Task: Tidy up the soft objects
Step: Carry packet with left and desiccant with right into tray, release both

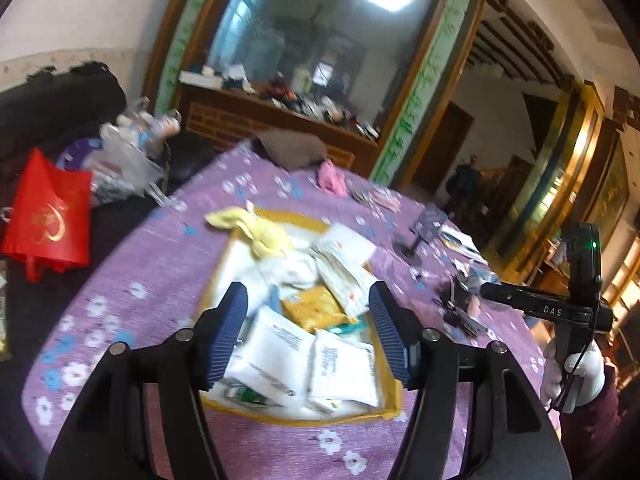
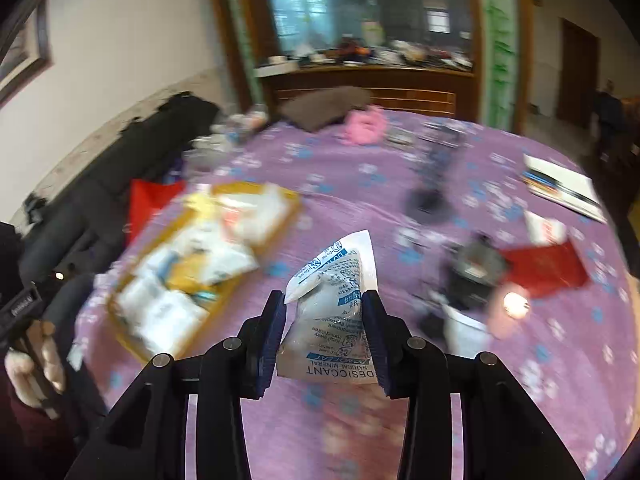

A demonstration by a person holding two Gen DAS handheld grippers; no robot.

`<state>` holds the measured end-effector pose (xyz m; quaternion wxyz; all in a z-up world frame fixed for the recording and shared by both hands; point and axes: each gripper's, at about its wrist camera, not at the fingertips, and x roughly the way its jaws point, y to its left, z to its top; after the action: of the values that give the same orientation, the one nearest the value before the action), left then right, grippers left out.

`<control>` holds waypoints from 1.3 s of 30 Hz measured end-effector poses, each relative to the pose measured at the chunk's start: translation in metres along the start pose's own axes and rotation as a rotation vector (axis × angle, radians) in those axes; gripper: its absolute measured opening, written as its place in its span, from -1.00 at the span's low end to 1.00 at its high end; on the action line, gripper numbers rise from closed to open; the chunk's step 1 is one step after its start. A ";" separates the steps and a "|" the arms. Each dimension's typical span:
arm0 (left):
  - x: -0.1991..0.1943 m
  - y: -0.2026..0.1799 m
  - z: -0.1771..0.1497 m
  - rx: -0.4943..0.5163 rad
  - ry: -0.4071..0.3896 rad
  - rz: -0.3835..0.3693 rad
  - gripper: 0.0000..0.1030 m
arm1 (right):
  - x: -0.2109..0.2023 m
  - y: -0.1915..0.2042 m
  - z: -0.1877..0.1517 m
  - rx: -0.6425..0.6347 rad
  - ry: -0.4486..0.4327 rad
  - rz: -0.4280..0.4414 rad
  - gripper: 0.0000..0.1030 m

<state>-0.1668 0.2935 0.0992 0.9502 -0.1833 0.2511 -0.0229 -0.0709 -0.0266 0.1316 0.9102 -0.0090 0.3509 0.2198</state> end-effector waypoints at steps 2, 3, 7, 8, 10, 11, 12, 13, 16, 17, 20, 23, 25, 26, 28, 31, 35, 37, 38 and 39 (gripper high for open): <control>-0.010 0.005 -0.003 0.021 -0.030 0.038 0.30 | 0.013 0.025 0.011 -0.025 0.015 0.071 -0.26; -0.012 0.007 -0.005 0.029 -0.035 0.054 0.32 | 0.020 0.036 0.016 -0.034 0.027 0.096 -0.26; -0.012 0.019 -0.012 0.060 -0.030 0.099 0.32 | 0.052 0.066 0.032 -0.062 0.073 0.154 -0.25; -0.012 0.022 -0.014 0.063 -0.027 0.104 0.32 | 0.062 0.072 0.036 -0.066 0.084 0.159 -0.25; -0.010 0.028 -0.018 0.064 -0.020 0.110 0.32 | 0.084 0.083 0.044 -0.065 0.114 0.180 -0.25; -0.009 0.030 -0.019 0.062 -0.017 0.111 0.32 | 0.092 0.086 0.048 -0.062 0.127 0.186 -0.25; -0.008 0.035 -0.021 0.057 -0.012 0.112 0.32 | 0.103 0.090 0.052 -0.060 0.140 0.191 -0.25; -0.008 0.036 -0.023 0.054 -0.010 0.111 0.32 | 0.115 0.096 0.058 -0.056 0.153 0.198 -0.25; -0.006 0.045 -0.026 0.036 0.002 0.105 0.32 | 0.146 0.109 0.074 -0.055 0.174 0.188 -0.25; -0.007 0.047 -0.028 0.034 0.005 0.104 0.32 | 0.157 0.113 0.082 -0.063 0.172 0.168 -0.25; -0.007 0.049 -0.030 0.031 0.013 0.104 0.32 | 0.180 0.121 0.104 -0.078 0.167 0.129 -0.23; -0.006 0.049 -0.031 0.034 0.017 0.106 0.32 | 0.206 0.128 0.119 -0.085 0.181 0.077 -0.15; -0.005 0.048 -0.031 0.043 0.014 0.118 0.32 | 0.225 0.129 0.127 -0.080 0.203 0.054 -0.08; -0.005 0.047 -0.032 0.049 0.009 0.127 0.32 | 0.231 0.131 0.129 -0.073 0.207 0.054 0.00; -0.005 0.044 -0.032 0.061 -0.003 0.137 0.32 | 0.238 0.133 0.132 -0.041 0.202 0.053 0.14; -0.004 0.040 -0.030 0.070 -0.021 0.163 0.33 | 0.225 0.126 0.131 -0.002 0.156 0.087 0.24; -0.020 0.020 -0.026 0.130 -0.151 0.341 0.34 | 0.190 0.109 0.119 0.026 0.087 0.112 0.35; -0.032 0.004 -0.026 0.182 -0.243 0.452 0.60 | 0.164 0.102 0.105 0.033 0.046 0.135 0.38; -0.040 -0.006 -0.027 0.208 -0.297 0.493 0.81 | 0.156 0.101 0.100 0.033 0.038 0.144 0.38; -0.047 -0.016 -0.028 0.231 -0.352 0.483 0.97 | 0.141 0.099 0.088 0.032 0.019 0.157 0.40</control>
<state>-0.2213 0.2757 0.1042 0.9716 -0.0103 0.1148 0.2069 0.0376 0.1331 0.1211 0.8867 0.0309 0.3627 0.2850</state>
